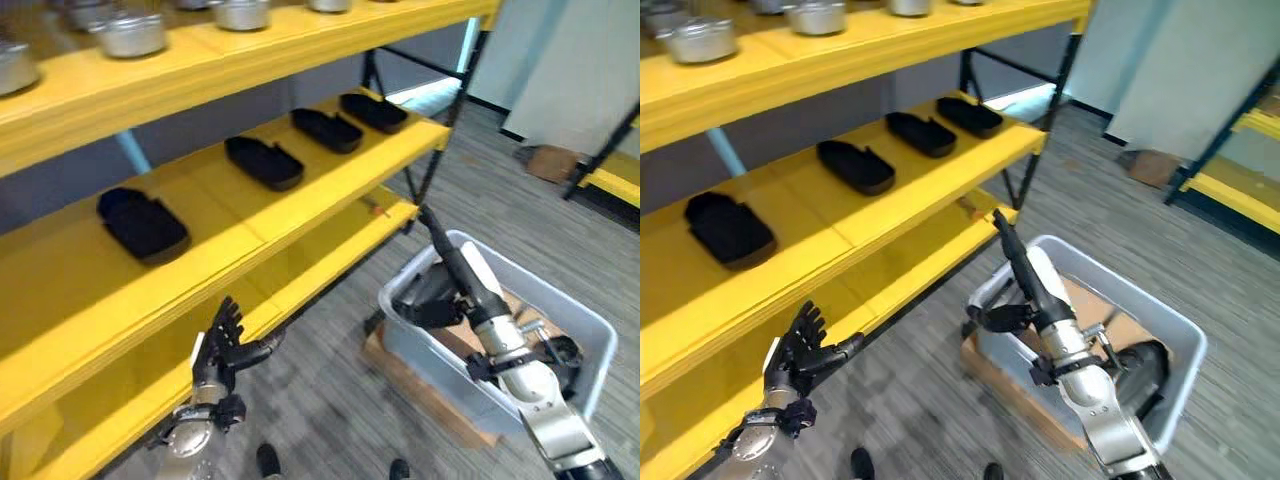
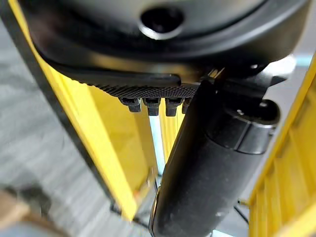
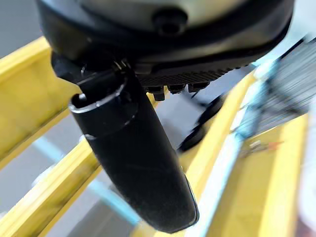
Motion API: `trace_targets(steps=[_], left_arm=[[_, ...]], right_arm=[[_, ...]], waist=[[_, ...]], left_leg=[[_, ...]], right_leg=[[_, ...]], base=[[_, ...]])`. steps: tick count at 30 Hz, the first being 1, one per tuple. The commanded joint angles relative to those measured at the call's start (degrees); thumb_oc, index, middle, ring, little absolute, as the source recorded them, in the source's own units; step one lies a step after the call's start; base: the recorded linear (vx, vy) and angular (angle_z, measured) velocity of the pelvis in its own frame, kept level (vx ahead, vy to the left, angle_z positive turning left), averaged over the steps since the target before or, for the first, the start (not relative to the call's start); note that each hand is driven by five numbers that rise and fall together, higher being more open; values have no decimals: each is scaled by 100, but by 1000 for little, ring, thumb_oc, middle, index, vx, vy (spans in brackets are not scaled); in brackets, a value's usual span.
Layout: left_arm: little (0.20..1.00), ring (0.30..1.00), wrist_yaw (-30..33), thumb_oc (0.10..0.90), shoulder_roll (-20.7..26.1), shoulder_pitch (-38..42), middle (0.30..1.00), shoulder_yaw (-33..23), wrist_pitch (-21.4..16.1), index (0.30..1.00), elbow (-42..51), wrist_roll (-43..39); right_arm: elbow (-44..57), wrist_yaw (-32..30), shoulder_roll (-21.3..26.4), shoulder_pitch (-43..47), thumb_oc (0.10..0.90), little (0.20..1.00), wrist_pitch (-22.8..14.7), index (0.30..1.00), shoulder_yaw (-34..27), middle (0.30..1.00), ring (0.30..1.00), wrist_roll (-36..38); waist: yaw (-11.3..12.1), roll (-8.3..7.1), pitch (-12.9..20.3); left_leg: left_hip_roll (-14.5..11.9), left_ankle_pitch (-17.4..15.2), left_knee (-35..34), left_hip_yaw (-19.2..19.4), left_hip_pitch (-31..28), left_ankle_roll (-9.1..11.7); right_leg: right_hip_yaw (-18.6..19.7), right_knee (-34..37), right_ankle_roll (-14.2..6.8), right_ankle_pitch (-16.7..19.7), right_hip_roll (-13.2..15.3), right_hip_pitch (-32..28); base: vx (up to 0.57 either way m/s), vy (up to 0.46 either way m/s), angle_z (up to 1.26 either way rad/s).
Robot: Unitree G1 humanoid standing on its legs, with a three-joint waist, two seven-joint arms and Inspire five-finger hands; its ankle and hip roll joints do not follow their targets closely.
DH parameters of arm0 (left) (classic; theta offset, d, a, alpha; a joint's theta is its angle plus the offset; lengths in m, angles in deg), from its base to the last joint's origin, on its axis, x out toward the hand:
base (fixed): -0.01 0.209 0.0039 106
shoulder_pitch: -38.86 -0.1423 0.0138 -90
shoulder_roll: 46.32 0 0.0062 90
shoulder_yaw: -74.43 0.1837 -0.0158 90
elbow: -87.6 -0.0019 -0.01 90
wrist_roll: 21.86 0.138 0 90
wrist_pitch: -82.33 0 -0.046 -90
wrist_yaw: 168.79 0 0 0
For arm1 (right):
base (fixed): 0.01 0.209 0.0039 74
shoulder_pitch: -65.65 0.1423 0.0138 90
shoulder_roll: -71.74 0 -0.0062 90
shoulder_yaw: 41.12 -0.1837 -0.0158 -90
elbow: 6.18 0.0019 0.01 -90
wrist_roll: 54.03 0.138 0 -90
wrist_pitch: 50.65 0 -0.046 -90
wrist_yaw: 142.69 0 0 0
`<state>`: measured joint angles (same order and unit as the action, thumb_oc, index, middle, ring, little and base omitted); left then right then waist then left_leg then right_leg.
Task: Move parts from the plastic box to the shelf.
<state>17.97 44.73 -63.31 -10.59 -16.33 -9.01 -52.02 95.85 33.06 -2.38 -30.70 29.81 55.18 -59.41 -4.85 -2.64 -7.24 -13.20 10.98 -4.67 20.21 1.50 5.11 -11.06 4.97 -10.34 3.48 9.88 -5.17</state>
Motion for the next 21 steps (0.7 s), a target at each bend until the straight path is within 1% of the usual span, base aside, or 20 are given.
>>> trace_targets(steps=[1, 3, 5, 6, 8, 9, 10, 11, 12, 13, 14, 15, 16, 17, 18, 20, 21], left_arm=[[1000, 1000, -186, 900, 480, 569, 1000, -63, -448, 1000, 424, 164], [1000, 1000, -236, 900, 424, 584, 1000, 6, -446, 1000, 407, 150], [1000, 1000, -244, 900, 375, 610, 1000, 59, -444, 1000, 388, 154], [1000, 1000, -259, 900, 353, 638, 1000, 92, -460, 1000, 357, 134], [1000, 1000, -259, 900, 317, 682, 1000, 148, -473, 1000, 366, 125], [1000, 1000, -238, 900, 302, 704, 1000, 178, -479, 1000, 367, 121], [1000, 1000, -201, 900, 283, 761, 1000, 222, -486, 1000, 363, 103], [1000, 1000, -198, 900, 267, 806, 1000, 232, -495, 1000, 350, 90], [1000, 1000, -186, 900, 254, 812, 1000, 245, -493, 1000, 382, 72], [1000, 1000, -160, 900, 243, 782, 1000, 250, -498, 1000, 413, 52], [1000, 1000, -186, 900, 224, 681, 1000, 207, -501, 1000, 450, 23], [1000, 1000, -187, 900, 225, 673, 1000, 202, -499, 1000, 455, 23], [1000, 1000, -214, 900, 238, 602, 1000, 199, -491, 1000, 479, 27], [1000, 1000, -215, 900, 239, 593, 1000, 198, -490, 1000, 483, 27], [1000, 1000, -273, 900, 258, 541, 1000, 213, -492, 1000, 525, 22], [1000, 1000, -283, 900, 270, 522, 1000, 242, -484, 1000, 535, 31], [1000, 1000, -282, 900, 270, 524, 1000, 246, -485, 1000, 534, 32]], right_arm=[[701, -195, -201, 720, 900, 1000, -653, 1000, -394, 1000, 1000, 339], [783, -237, -115, 568, 900, 1000, -690, 1000, -539, 1000, 1000, 347], [832, -282, -87, 524, 900, 1000, -743, 1000, -604, 1000, 1000, 353], [826, -314, -47, 522, 900, 1000, -753, 1000, -611, 1000, 1000, 367], [802, -362, 12, 514, 900, 1000, -772, 1000, -625, 1000, 1000, 350], [768, -369, 34, 542, 900, 1000, -765, 1000, -613, 1000, 1000, 364], [736, -412, 52, 603, 900, 1000, -772, 1000, -566, 1000, 1000, 367], [699, -429, 74, 657, 900, 1000, -772, 1000, -540, 1000, 1000, 358], [651, -439, 103, 733, 900, 1000, -769, 1000, -494, 1000, 1000, 363], [599, -425, 100, 844, 900, 1000, -788, 1000, -390, 1000, 1000, 401], [498, -347, 98, 953, 900, 1000, -776, 1000, -261, 1000, 1000, 485], [495, -346, 98, 955, 900, 1000, -776, 1000, -255, 1000, 1000, 487], [464, -270, 90, 960, 900, 1000, -772, 1000, -222, 1000, 1000, 535], [462, -265, 90, 957, 900, 1000, -773, 1000, -221, 1000, 1000, 539], [460, -189, 146, 857, 900, 1000, -746, 1000, -269, 1000, 1000, 562], [468, -164, 173, 781, 900, 1000, -725, 1000, -306, 1000, 1000, 531], [471, -164, 173, 776, 900, 1000, -724, 1000, -310, 1000, 1000, 530]], waist=[[134, -203, 250], [23, -148, 238], [-89, -115, 233], [-109, -93, 205], [-159, -67, 171], [-145, -52, 152], [-83, -40, 106], [-51, -44, 79], [33, -83, 52], [159, -127, 9], [295, -159, -16], [292, -165, -13], [335, -152, -17], [336, -158, -15], [320, -112, -21], [332, -74, -59], [334, -77, -54]], left_leg=[[101, -575, 119, -33, -355, -151], [-131, -488, 228, 15, -358, -35], [-315, -439, 379, 54, -382, 36], [-389, -451, 477, 27, -395, 51], [-461, -447, 631, -87, -389, 59], [-481, -379, 736, -270, -341, 65], [-400, -282, 819, -672, -271, 34], [-296, -275, 876, -963, -161, 2], [-65, -374, 1006, -1453, -23, -79], [314, -575, 1176, -2036, 100, -177], [842, -903, 1197, -2503, 208, -282], [853, -925, 1219, -2498, 211, -295], [1071, -959, 1142, -2636, 255, -347], [1080, -968, 1143, -2631, 246, -357], [1198, -805, 937, -2502, 345, -386], [1330, -655, 842, -2531, 524, -411], [1336, -650, 837, -2529, 527, -415]], right_leg=[[339, -397, 240, -202, -263, 399], [439, -380, 350, -271, -463, 364], [548, -401, 448, -344, -634, 338], [642, -447, 512, -376, -709, 353], [819, -514, 609, -444, -830, 370], [890, -548, 668, -461, -894, 391], [1008, -588, 707, -472, -955, 417], [1077, -592, 735, -452, -975, 440], [1190, -571, 760, -441, -992, 428], [1362, -580, 790, -416, -1029, 432], [1569, -568, 814, -381, -1101, 423], [1573, -564, 806, -392, -1090, 414], [1647, -561, 821, -364, -1144, 409], [1651, -559, 816, -374, -1135, 399], [1614, -555, 822, -388, -1161, 367], [1653, -563, 832, -405, -1196, 340], [1654, -566, 829, -410, -1190, 345]], base=[[1, -309, -25], [-8, -255, -22], [9, -222, -29], [17, -216, -49], [5, -180, -47], [-5, -146, -26], [-22, -132, -32], [-17, -134, -86], [7, -156, -126], [85, -213, -125], [92, -151, -75], [100, -113, -34], [43, -18, -67], [102, -18, -81], [94, 19, -109], [76, 24, -56], [38, 24, -8]])
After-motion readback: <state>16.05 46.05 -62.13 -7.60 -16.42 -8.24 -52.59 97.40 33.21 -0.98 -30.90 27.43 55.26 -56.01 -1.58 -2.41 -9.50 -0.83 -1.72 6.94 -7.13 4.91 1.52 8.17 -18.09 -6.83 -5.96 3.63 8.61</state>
